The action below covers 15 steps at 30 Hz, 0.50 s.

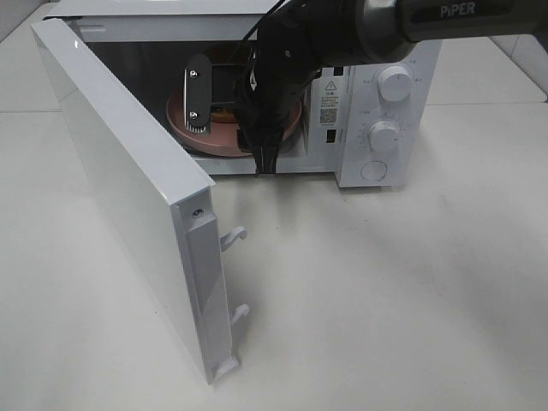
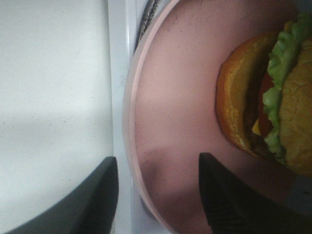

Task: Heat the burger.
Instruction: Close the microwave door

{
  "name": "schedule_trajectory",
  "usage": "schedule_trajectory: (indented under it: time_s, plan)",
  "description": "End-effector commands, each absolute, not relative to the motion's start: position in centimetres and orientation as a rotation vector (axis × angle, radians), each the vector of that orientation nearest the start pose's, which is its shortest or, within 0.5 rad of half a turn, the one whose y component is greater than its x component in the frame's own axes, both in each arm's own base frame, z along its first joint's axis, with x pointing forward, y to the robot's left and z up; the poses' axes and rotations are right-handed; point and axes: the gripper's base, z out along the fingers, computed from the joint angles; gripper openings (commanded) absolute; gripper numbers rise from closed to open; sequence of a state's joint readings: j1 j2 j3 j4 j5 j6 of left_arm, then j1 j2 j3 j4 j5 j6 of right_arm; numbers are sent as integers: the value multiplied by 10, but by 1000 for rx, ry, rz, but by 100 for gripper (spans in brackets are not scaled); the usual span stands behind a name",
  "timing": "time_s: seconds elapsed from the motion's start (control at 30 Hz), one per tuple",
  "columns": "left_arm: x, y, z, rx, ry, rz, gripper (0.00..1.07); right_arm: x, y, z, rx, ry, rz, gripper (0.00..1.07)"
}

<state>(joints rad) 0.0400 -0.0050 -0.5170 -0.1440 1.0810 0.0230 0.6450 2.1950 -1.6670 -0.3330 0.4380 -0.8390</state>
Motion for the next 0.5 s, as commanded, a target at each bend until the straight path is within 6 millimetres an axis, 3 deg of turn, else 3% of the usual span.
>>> schedule_trajectory:
  time_s: [0.03, 0.37, 0.5]
  plan:
    - [-11, -12, 282, -11, 2006, -125, 100, 393, 280, 187, -1847, 1559, -392, 52]
    - [-11, -12, 282, -11, 2006, -125, 100, 369, 264, 202, -1845, 1547, -380, 52]
    - [-11, -12, 282, -11, 2006, -125, 100, 356, 254, 204, -1790, 1632, -337, 52]
